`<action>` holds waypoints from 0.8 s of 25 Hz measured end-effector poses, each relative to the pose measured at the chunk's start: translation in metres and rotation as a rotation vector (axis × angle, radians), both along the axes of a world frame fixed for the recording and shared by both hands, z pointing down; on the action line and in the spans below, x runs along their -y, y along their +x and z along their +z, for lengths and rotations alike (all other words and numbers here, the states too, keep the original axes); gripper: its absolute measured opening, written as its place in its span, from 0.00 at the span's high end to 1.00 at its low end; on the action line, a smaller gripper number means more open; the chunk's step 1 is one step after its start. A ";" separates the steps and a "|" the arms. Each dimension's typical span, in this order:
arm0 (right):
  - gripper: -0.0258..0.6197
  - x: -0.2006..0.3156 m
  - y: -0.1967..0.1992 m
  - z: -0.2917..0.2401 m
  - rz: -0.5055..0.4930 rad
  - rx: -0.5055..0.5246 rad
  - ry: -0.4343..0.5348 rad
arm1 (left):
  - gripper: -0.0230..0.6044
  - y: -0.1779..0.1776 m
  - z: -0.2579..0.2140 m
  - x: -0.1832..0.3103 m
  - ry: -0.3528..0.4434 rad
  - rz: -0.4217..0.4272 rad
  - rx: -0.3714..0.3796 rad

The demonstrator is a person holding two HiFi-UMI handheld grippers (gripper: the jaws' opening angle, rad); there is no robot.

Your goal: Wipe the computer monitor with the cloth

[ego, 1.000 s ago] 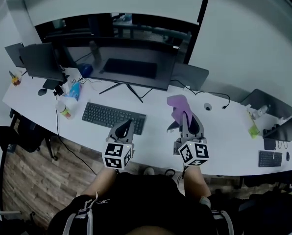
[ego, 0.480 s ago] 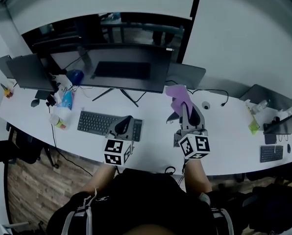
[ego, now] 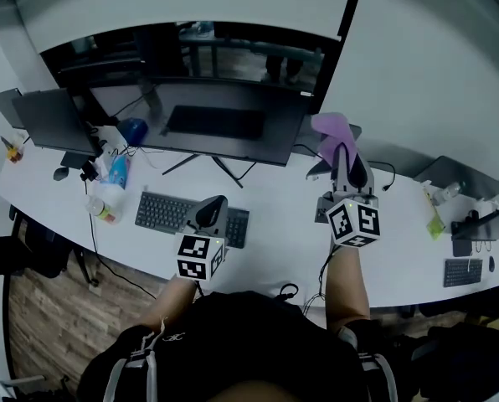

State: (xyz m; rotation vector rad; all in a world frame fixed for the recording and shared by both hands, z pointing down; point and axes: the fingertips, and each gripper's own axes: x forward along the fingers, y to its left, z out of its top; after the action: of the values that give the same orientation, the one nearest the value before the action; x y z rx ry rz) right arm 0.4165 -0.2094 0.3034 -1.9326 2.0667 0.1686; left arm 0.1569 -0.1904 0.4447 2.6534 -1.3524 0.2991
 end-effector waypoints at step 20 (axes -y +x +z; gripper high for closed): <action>0.84 0.086 -0.006 -0.030 0.016 -0.077 -0.042 | 0.94 -0.021 0.001 0.017 -0.007 -0.043 -0.016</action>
State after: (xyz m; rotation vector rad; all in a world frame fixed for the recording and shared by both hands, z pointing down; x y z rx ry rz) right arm 0.4110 -0.2957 0.2736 -1.9972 2.1199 0.2077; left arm 0.1363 -0.2074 0.4454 2.6117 -1.3982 0.2765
